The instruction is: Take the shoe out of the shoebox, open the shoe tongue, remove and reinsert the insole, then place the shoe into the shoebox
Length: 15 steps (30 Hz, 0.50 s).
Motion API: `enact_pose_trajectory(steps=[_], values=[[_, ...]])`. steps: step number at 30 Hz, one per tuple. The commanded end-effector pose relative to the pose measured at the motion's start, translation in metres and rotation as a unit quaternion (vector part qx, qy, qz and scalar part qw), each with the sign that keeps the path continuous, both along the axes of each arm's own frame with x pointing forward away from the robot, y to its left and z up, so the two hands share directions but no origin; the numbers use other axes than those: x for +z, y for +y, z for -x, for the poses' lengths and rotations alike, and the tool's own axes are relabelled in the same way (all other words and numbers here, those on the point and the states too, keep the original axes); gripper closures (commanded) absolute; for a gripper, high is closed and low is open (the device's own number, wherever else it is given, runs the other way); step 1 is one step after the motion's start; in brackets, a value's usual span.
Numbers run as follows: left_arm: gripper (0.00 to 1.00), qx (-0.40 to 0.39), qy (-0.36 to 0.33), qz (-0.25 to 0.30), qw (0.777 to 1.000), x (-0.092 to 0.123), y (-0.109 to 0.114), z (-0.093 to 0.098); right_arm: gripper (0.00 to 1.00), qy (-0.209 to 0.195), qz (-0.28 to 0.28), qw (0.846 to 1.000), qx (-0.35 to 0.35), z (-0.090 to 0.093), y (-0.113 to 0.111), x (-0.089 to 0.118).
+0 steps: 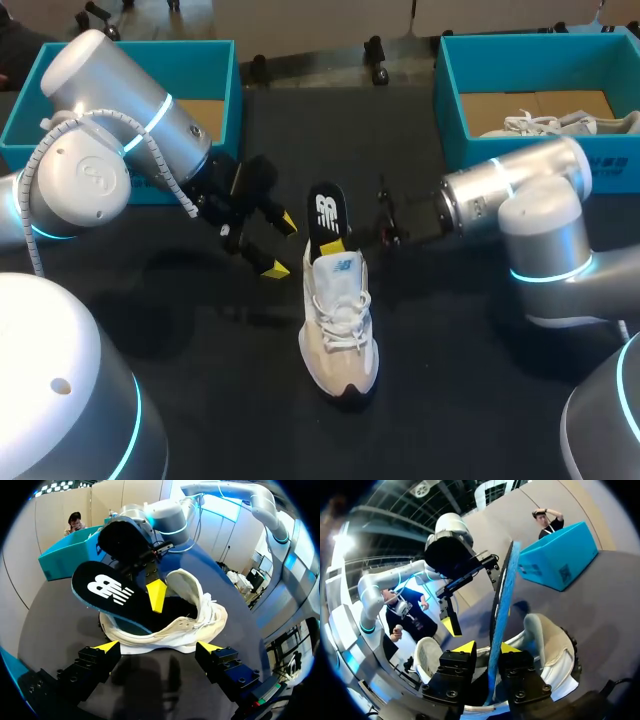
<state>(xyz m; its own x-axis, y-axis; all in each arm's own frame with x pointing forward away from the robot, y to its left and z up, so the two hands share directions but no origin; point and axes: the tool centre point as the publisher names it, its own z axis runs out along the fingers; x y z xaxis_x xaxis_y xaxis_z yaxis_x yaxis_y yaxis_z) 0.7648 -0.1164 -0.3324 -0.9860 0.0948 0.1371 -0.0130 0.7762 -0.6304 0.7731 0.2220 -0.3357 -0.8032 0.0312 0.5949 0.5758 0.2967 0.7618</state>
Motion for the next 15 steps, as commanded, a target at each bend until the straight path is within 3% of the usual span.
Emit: enact_pose_trajectory(steps=[1, 2, 4, 5, 15], values=[[0.00, 0.000, 0.000, -0.001, 1.000, 0.000, 0.000, 0.000, 0.76, -0.003, 0.003, 1.000, 0.003, -0.005, -0.002, 0.004], [0.00, 0.000, 0.000, -0.001, 1.000, 0.000, 0.000, 0.000, 0.80, -0.003, 0.003, 1.000, 0.003, -0.006, -0.002, 0.004], [0.00, 0.000, 0.000, -0.001, 1.000, 0.000, 0.000, 0.000, 0.98, -0.002, 0.002, 1.000, 0.004, -0.007, -0.002, 0.003], [0.00, 0.000, 0.000, -0.001, 1.000, 0.000, 0.000, 0.000, 1.00, 0.000, 0.002, 1.000, 0.006, -0.007, -0.002, 0.002], [0.00, 0.000, 0.000, -0.001, 1.000, 0.000, 0.000, 0.000, 1.00, 0.040, 0.009, 0.999, 0.024, 0.003, 0.004, -0.009]])
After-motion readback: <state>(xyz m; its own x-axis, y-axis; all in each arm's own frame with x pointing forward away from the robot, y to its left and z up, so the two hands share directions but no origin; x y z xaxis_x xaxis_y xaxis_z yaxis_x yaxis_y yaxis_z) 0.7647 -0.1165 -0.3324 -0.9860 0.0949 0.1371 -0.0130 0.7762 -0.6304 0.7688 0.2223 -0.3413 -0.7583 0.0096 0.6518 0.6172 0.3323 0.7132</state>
